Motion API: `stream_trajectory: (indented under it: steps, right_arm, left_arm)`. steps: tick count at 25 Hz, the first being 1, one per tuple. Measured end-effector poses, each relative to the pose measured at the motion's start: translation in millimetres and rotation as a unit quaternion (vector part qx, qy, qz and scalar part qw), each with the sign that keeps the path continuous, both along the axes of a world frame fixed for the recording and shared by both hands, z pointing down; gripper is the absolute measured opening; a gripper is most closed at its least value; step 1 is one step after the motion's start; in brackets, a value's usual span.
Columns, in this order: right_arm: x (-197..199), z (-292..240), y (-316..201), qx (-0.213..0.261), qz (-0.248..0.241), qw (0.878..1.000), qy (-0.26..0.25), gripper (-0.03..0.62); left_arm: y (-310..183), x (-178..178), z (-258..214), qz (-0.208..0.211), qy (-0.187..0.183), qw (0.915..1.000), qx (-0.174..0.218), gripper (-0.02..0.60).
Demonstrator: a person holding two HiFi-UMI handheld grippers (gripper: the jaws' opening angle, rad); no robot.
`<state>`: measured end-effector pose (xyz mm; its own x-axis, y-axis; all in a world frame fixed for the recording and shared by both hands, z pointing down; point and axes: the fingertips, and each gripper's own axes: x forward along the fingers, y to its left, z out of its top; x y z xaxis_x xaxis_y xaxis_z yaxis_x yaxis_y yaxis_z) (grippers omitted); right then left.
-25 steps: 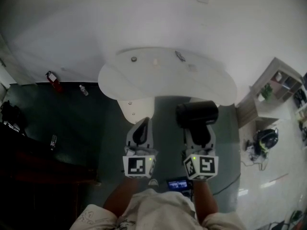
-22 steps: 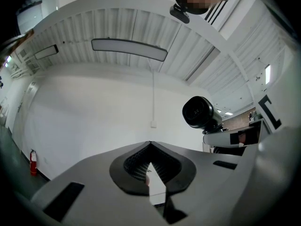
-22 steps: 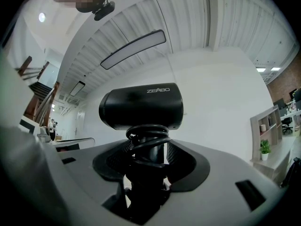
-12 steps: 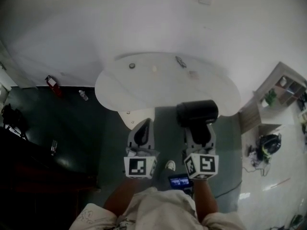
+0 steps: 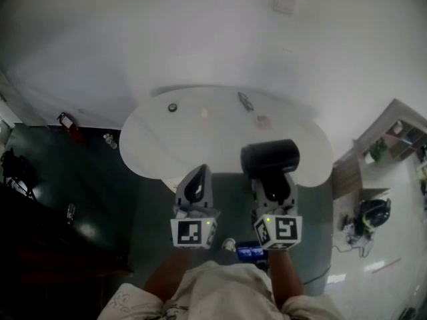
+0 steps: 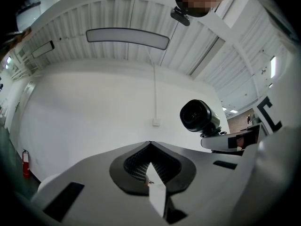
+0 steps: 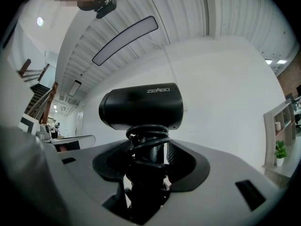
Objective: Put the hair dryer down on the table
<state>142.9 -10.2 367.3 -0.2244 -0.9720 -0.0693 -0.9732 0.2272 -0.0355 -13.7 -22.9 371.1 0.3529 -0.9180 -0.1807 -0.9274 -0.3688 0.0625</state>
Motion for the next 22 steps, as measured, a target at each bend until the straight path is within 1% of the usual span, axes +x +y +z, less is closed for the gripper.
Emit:
stream_trajectory:
  steps: [7, 11, 17, 22]
  right_arm:
    - [22, 4, -62, -0.003, -0.038, 0.999, 0.007, 0.23]
    - [27, 7, -88, -0.004, -0.052, 0.999, 0.009, 0.23]
    - [26, 13, -113, -0.007, -0.063, 0.998, 0.004, 0.23]
    - [24, 22, -138, -0.012, -0.062, 0.998, 0.002, 0.229]
  left_arm:
    - [-60, 30, 0, -0.023, 0.006, 0.9997, -0.001, -0.005]
    - [-84, 38, 4, -0.033, -0.004, 0.9994, -0.007, -0.005]
    - [-109, 35, 9, -0.043, -0.012, 0.9989, -0.012, -0.005]
    - [-132, 30, 14, -0.039, -0.015, 0.9991, -0.01, -0.005]
